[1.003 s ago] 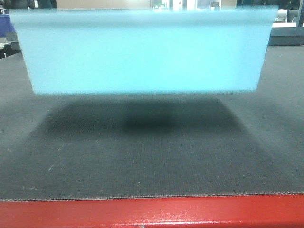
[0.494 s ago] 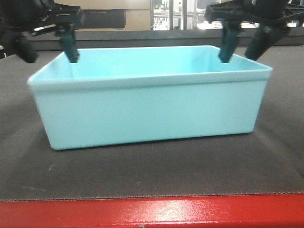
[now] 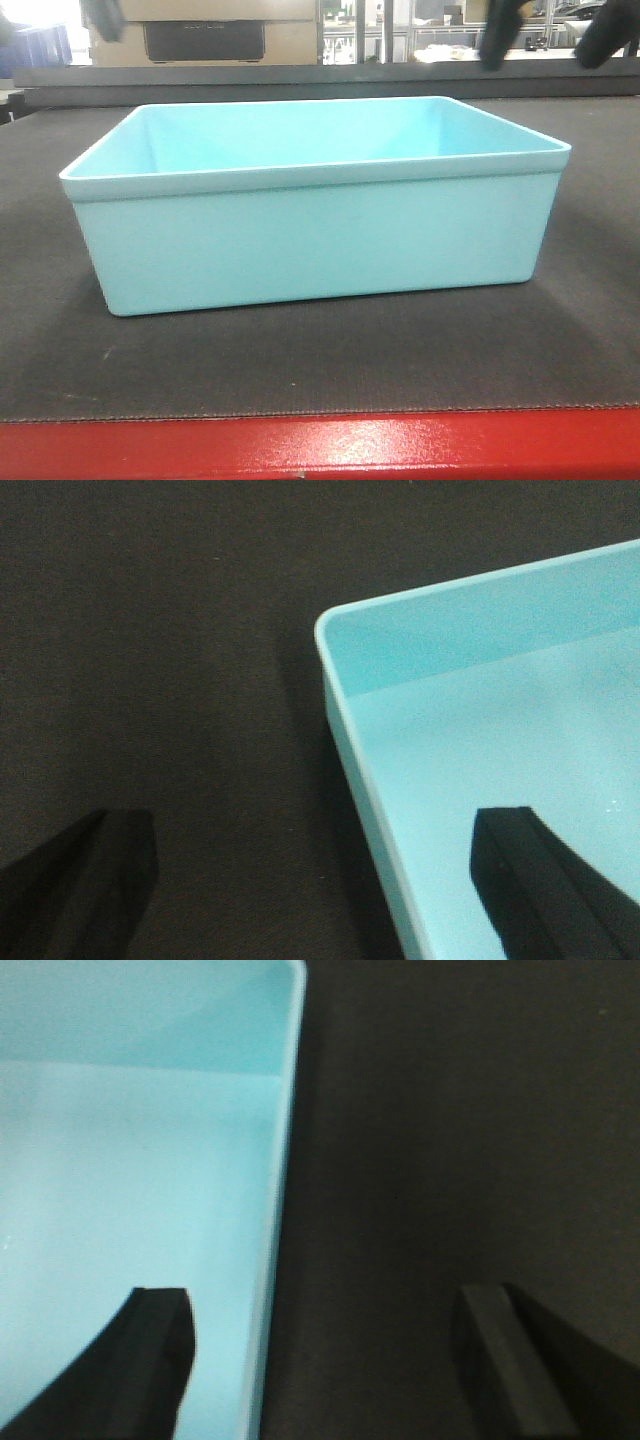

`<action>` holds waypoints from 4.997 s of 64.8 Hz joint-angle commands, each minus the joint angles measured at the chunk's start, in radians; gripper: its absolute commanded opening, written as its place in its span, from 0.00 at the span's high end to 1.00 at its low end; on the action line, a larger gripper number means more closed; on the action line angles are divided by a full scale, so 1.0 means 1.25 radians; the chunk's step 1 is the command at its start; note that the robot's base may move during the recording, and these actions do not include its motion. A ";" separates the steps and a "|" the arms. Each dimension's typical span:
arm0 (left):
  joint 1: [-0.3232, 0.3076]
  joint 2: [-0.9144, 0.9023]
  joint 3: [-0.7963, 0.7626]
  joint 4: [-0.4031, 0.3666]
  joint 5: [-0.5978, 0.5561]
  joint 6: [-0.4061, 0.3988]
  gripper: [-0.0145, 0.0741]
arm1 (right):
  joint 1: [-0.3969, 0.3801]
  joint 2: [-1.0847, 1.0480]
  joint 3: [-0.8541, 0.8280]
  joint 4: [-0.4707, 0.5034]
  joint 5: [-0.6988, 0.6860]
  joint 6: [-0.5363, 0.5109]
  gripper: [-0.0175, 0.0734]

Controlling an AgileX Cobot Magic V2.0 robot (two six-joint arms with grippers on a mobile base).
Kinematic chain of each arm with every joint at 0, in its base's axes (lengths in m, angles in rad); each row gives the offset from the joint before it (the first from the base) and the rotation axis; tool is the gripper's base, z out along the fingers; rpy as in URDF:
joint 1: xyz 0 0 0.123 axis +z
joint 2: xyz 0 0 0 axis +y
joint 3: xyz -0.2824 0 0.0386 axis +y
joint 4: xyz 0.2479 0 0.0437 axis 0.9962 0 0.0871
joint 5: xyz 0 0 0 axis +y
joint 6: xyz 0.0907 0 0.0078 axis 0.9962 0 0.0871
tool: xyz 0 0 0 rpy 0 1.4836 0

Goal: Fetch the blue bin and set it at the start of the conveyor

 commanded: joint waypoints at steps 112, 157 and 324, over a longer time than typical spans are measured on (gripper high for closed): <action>0.150 -1.000 0.668 -0.009 -0.252 0.043 0.96 | -0.120 -1.134 0.733 -0.056 -0.385 -0.007 0.98; 0.152 -1.000 0.674 -0.011 -0.260 0.043 0.96 | -0.120 -1.134 0.733 -0.056 -0.386 -0.007 0.98; 0.254 -1.166 1.042 -0.163 -0.613 0.196 0.96 | -0.210 -1.261 1.123 0.002 -0.670 -0.007 0.98</action>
